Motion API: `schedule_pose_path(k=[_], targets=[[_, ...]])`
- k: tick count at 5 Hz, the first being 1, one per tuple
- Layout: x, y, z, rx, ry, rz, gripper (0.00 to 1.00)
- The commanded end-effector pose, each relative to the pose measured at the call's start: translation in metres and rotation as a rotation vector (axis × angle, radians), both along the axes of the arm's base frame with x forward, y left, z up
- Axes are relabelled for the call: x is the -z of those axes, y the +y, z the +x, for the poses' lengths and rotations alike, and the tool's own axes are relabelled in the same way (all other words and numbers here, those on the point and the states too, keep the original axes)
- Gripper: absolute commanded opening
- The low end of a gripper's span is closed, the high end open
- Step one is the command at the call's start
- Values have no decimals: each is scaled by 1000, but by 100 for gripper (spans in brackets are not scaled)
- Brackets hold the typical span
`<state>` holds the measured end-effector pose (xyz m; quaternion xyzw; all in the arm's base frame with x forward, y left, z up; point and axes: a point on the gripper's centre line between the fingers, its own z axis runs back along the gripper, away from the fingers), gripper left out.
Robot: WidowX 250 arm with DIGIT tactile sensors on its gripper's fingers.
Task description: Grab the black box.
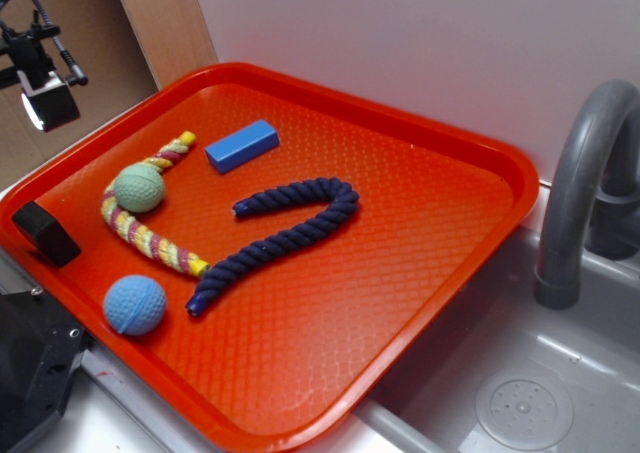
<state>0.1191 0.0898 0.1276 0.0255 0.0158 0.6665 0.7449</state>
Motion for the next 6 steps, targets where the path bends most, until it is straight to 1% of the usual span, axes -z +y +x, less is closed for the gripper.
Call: schedule_pose_path(k=[1,2,3,4,5,6], targets=[[-4,-4,-11,-50,-6,5,100],[-4,-4,-11,-50,-6,5,100],[26,3,-20,-65,-73,-30,100],[42,4,-24,-68,-52,-30,100],[55,4,-20,-47,-66,-37,100],[70,-2,-13,-13,5,-46,100]])
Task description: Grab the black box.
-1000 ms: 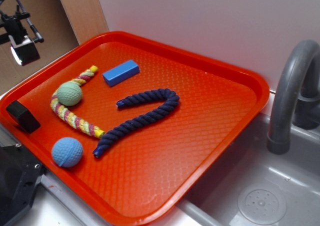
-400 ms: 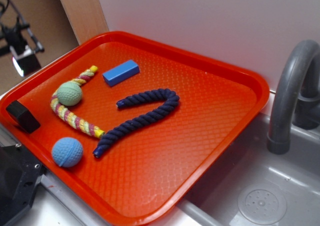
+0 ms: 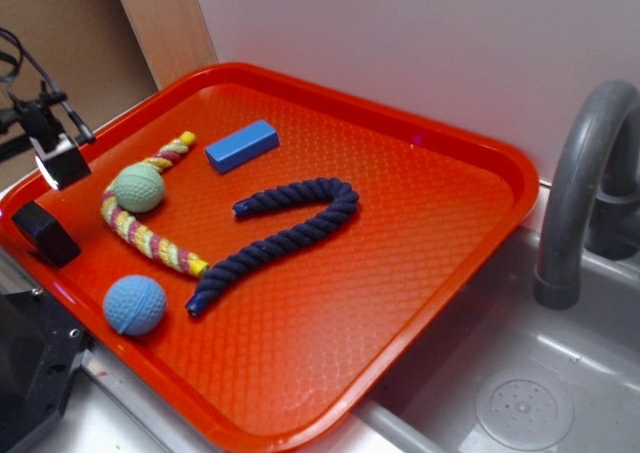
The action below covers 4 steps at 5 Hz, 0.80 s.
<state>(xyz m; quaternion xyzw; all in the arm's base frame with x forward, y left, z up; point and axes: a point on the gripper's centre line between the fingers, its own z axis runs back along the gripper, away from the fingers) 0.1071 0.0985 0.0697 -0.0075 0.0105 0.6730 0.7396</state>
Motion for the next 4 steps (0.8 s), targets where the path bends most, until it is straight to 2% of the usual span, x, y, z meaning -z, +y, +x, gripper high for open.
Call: schedule_pose_path(k=[1,2,4], targets=[[19,-23,-17,24,95,14,100],[33,-28,-21,47,118,60,0],[20,-30,-11,88,93,74,0]])
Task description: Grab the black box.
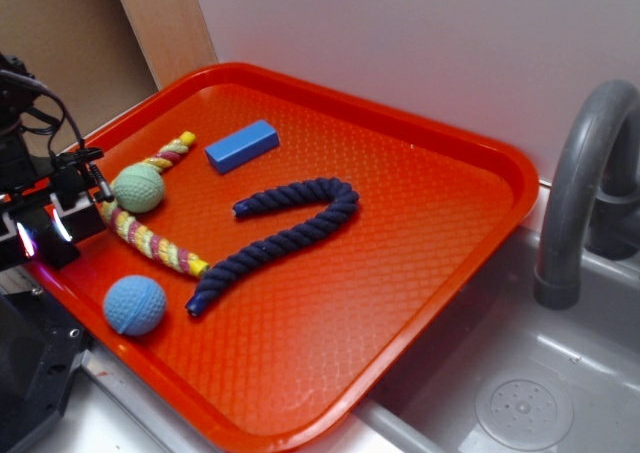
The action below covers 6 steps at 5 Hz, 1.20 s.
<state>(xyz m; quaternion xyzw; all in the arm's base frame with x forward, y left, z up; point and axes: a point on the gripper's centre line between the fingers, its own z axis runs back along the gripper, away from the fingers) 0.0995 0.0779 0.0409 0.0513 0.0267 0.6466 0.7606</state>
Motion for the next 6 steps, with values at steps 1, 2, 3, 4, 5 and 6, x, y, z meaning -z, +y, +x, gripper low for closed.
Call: schedule_pose_path(k=[1,2,3,4,5,6], targets=[[-22,-10,5,65,-29,-10,0],[-33,-13,14,112,-21,-34,0],[-82,-45,54,360,74,-28,0],[-129,-85,98,608,150,-13,0],[-166,-107,115,837,45,166,0],[-174,-109,99,954,42,257,0]])
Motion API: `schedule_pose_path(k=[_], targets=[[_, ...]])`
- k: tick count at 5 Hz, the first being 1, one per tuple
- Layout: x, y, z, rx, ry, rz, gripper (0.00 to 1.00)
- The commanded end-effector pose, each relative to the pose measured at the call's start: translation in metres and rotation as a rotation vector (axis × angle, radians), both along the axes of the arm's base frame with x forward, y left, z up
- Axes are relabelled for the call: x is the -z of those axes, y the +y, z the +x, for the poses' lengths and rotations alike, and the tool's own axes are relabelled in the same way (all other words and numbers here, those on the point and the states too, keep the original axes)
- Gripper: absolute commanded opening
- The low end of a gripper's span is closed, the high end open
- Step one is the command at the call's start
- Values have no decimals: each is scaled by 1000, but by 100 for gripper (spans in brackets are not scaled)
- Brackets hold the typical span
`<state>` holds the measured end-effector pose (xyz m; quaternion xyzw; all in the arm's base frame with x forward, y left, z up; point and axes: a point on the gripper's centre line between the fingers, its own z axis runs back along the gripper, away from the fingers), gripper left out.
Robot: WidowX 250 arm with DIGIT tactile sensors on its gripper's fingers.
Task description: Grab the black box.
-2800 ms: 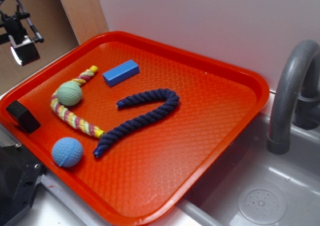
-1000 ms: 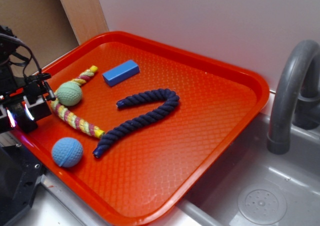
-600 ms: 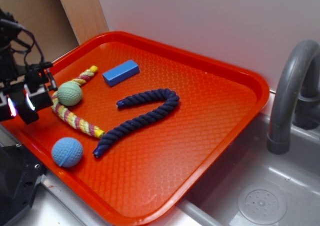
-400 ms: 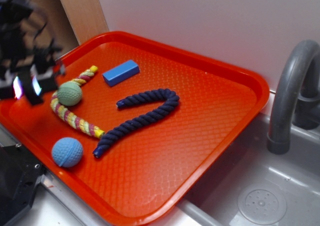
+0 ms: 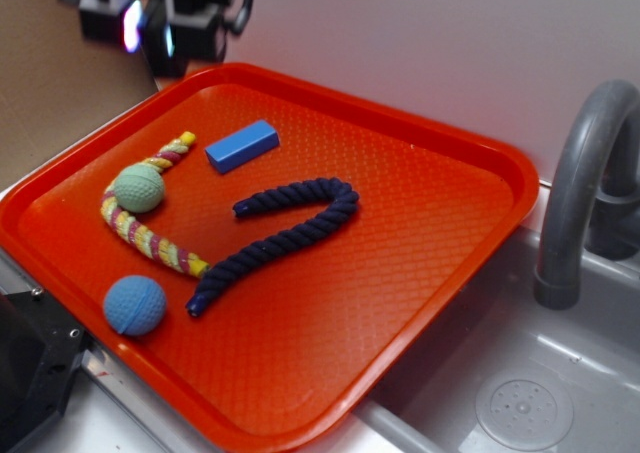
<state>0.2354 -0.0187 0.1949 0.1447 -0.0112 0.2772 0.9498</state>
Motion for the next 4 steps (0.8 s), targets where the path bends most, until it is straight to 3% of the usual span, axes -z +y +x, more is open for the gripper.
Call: schedule_pose_path(k=[1,2,3,4], targets=[[-10,-6,-41,100,-98,85,0],[0,0,-48,133,-117,-24,0],[3,4,-50,97,-116,-11,0],[5,6,-50,88,-90,-39,0]])
